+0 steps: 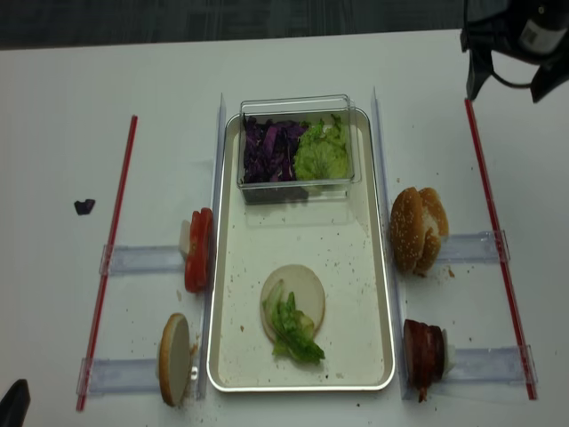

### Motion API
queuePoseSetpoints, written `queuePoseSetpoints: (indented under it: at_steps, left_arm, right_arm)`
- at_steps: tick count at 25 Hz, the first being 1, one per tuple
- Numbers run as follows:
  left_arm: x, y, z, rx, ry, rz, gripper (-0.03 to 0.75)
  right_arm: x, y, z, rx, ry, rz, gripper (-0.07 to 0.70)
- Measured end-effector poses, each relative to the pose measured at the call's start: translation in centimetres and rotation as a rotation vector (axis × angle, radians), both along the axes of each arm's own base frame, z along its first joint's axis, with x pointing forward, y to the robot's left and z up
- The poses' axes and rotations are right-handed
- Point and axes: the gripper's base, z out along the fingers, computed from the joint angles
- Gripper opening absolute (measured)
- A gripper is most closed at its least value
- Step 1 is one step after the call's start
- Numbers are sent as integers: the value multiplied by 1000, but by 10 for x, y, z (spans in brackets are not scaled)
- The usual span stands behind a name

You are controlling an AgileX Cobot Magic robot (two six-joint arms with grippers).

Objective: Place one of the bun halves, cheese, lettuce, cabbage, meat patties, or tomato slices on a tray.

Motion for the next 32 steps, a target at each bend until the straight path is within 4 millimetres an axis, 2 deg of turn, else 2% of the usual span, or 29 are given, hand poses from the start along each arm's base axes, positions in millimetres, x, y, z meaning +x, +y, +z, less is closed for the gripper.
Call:
queuePoseSetpoints:
  at_steps: [2,7,13,19,26,32]
  left_arm:
    - [0,0,0,0,0,0,491]
    - [0,0,0,0,0,0,491]
    - [0,0,0,0,0,0,491]
    - [0,0,0,0,0,0,491]
    - [0,0,0,0,0,0,491]
    - [0,0,0,0,0,0,491]
  right_arm:
    - [-21,0,-1,-4,30,3,666]
    - [-85,2,10,-7,34,6,666]
    - [-166,3,3,-8,43,16,662]
    - [-238,6,3,-7,-49,15,661]
    - [-300,6,5,-34,-244,29,659]
    - [-333,4,3,-76,-417,30,659]
